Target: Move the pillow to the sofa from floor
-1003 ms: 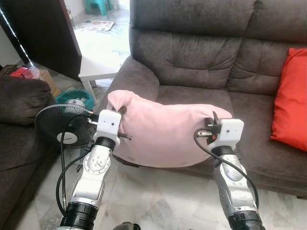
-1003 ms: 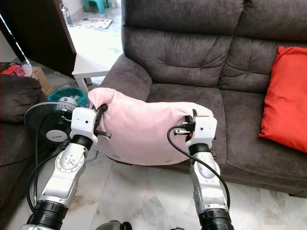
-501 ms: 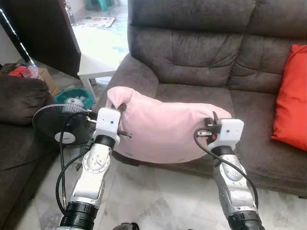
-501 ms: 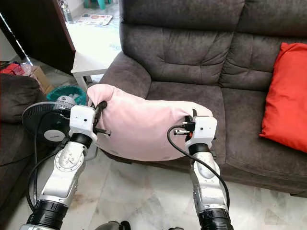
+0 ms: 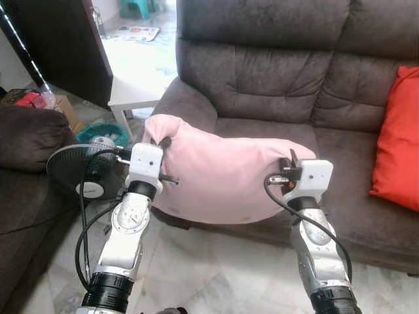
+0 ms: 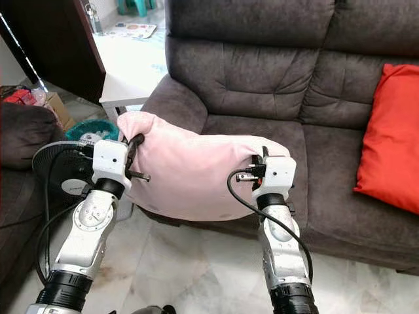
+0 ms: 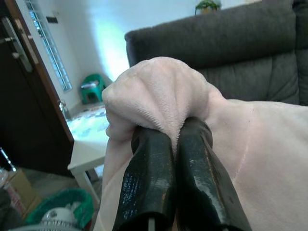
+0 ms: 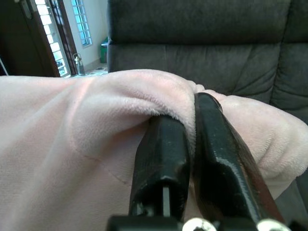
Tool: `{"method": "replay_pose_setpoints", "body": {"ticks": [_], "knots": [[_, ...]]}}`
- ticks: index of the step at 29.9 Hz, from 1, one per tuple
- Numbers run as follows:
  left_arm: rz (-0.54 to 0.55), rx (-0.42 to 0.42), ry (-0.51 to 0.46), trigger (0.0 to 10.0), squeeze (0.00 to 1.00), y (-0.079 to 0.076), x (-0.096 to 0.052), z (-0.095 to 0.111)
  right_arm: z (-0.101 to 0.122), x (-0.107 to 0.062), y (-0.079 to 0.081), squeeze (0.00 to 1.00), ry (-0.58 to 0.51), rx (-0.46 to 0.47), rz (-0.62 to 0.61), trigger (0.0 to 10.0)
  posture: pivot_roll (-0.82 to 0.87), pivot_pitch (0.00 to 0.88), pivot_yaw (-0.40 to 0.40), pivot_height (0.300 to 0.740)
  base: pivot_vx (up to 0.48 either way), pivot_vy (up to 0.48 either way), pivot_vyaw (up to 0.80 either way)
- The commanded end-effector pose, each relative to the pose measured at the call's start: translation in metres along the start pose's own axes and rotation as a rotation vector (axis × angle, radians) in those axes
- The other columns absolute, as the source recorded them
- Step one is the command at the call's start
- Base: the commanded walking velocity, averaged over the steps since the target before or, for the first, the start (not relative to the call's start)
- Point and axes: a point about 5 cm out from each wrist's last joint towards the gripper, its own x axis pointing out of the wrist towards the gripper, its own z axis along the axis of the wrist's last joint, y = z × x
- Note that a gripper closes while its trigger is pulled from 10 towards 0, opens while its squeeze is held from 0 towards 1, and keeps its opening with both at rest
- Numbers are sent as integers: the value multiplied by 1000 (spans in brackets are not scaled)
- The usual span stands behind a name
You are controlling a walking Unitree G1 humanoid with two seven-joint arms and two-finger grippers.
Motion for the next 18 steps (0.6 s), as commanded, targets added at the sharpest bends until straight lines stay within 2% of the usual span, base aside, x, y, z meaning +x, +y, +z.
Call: {"method": "replay_pose_setpoints", "body": {"ticks": [1, 8, 14, 18], "knots": [[1, -4, -89, 10000, 0, -1, 9, 20, 22, 7, 11, 0, -108, -3, 48, 10000, 103, 81, 3, 740, 300, 0, 0], [8, -4, -96, 10000, 0, 1, 10, 23, 21, 7, 13, 0, -102, -18, 60, 10000, 105, 84, 1, 740, 304, 0, 0], [12, -5, -102, 10000, 0, 1, 11, 24, 21, 7, 17, 0, -104, -44, 85, 10000, 108, 85, 0, 740, 308, 0, 718], [14, -5, -102, 10000, 0, 1, 11, 24, 20, 7, 15, 0, -100, -7, 71, 10000, 108, 87, 1, 740, 306, 0, 0]]}}
